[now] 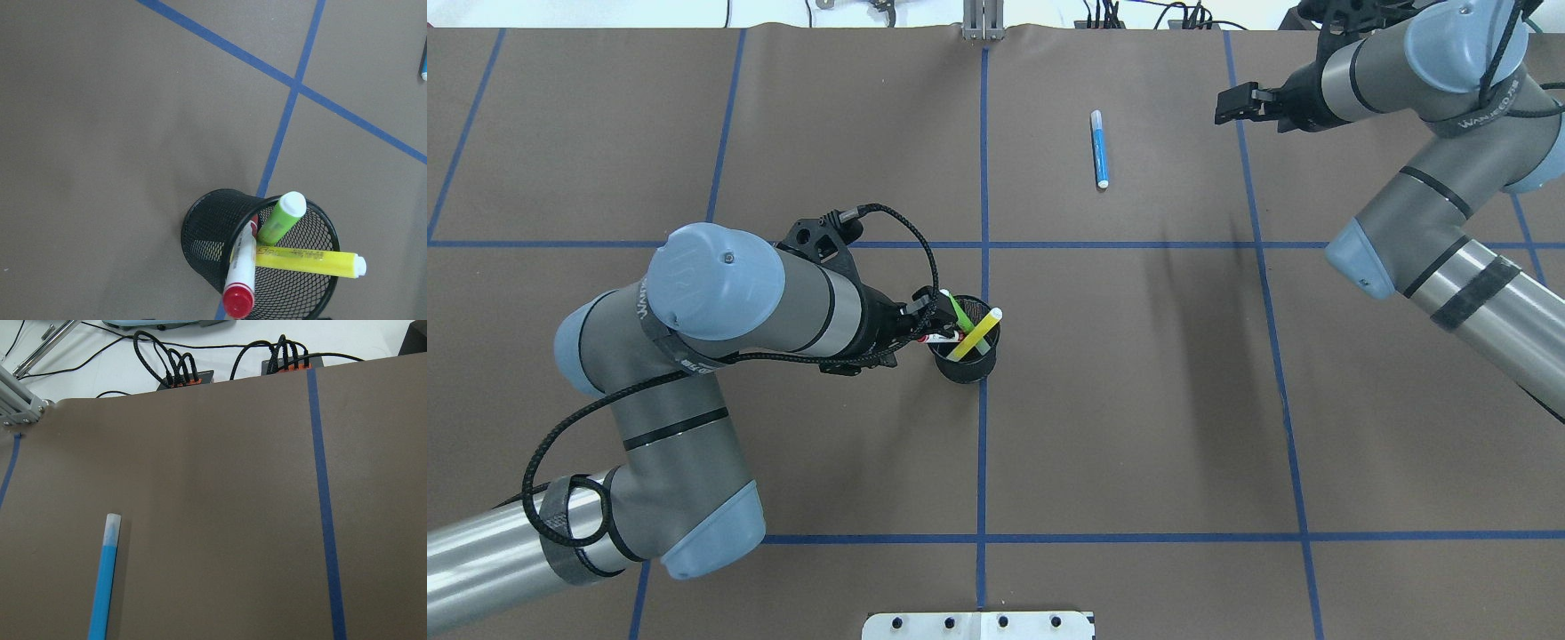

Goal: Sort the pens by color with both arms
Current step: 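Grasp the red-capped marker in the cup with the left gripper while the right arm withdraws, then lift the red-capped marker out with the left gripper and carry it beside the blue marker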

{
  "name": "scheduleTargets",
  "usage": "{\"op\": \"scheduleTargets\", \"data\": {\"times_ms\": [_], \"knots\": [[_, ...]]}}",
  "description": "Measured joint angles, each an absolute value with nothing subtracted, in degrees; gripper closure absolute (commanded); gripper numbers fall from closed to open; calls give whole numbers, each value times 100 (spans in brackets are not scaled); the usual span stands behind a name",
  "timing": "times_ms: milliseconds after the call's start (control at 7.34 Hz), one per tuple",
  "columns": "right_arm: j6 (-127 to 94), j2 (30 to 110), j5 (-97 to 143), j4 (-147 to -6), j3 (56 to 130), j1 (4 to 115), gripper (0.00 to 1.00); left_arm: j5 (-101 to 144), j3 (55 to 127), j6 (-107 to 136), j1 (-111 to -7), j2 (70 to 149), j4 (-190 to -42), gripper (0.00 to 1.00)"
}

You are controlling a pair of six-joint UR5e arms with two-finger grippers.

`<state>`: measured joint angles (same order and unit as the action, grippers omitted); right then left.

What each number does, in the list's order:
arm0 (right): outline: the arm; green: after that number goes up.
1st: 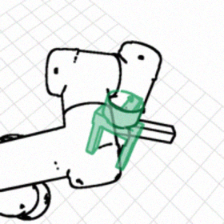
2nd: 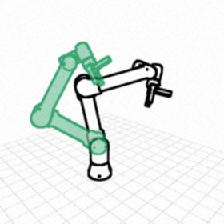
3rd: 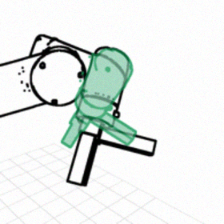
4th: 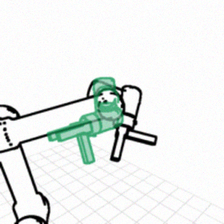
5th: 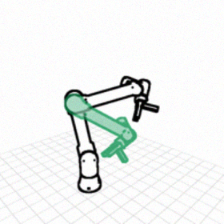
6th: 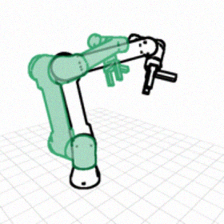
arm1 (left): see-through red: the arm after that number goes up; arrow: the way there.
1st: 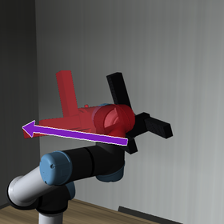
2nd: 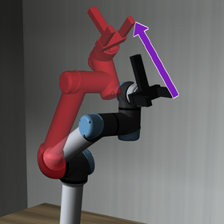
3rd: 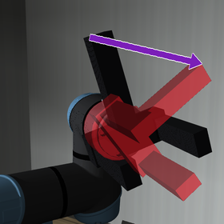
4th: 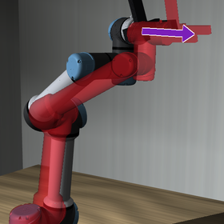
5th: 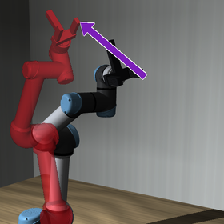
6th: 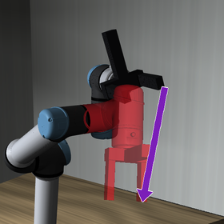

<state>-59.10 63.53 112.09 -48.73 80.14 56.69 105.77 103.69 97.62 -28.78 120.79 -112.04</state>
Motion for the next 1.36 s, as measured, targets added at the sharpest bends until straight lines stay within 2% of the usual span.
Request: {"op": "scheduleTargets", "data": {"times_ms": [136, 272, 409, 681, 817, 1362], "knots": [[-5892, 6367, 11144, -4871, 8014, 5668, 0, 10502, 10306, 9764, -2872, 12098, -11234, 25], [-5883, 6381, 11095, -4868, 8011, 5661, 0, 10464, 10220, 9765, -2871, 12119, -11300, 36], [-5876, 6396, 11076, -4864, 8006, 5657, 0, 10449, 10138, 9767, -2871, 12142, -11381, 51], [-5818, 6405, 11065, -4861, 7990, 5652, 0, 10442, 10083, 9772, -2871, 12163, -11435, 90], [-5776, 6407, 11060, -4860, 7977, 5652, 0, 10442, 10082, 9773, -2870, 12173, -11440, 100], [-5740, 6406, 11057, -4860, 7956, 5651, 0, 10447, 10420, 9780, -2920, 12198, -11406, 100]]}}
